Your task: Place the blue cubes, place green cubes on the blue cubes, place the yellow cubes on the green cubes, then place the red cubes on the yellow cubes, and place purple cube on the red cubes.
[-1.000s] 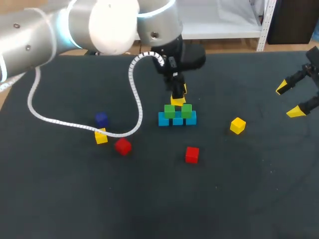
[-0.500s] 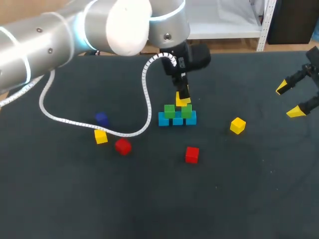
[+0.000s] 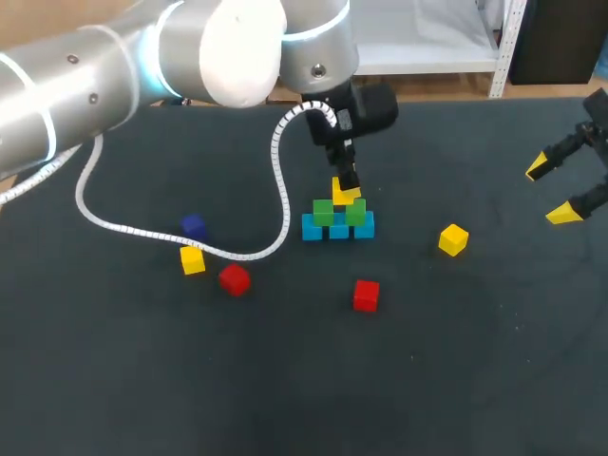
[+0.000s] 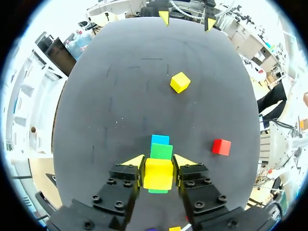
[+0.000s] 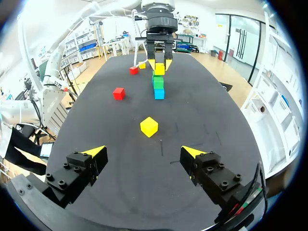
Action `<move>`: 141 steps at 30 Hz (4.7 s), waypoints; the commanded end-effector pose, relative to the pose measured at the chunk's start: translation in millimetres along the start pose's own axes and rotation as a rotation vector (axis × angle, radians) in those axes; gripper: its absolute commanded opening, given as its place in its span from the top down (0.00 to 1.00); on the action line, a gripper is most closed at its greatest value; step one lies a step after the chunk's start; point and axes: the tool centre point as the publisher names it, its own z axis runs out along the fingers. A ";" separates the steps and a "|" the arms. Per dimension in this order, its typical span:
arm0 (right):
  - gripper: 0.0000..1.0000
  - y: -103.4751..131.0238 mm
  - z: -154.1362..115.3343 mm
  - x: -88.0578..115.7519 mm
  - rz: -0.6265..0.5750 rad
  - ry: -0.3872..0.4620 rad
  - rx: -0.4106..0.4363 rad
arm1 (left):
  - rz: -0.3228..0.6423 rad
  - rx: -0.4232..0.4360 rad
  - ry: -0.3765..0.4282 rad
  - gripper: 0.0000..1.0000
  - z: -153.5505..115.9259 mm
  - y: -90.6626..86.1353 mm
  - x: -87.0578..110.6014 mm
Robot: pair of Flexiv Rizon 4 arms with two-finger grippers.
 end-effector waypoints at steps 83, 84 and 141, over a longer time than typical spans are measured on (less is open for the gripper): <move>0.00 -0.8 0.3 0.6 -0.001 -0.002 -0.001 | 0.021 0.020 -0.002 0.72 9.0 -0.7 4.9; 0.00 -0.8 0.3 0.6 -0.001 -0.002 -0.001 | 0.021 0.020 -0.002 0.70 9.0 -0.6 4.9; 0.00 -0.8 0.3 0.6 -0.001 -0.002 -0.001 | -0.019 0.028 0.006 0.22 4.6 -19.3 29.7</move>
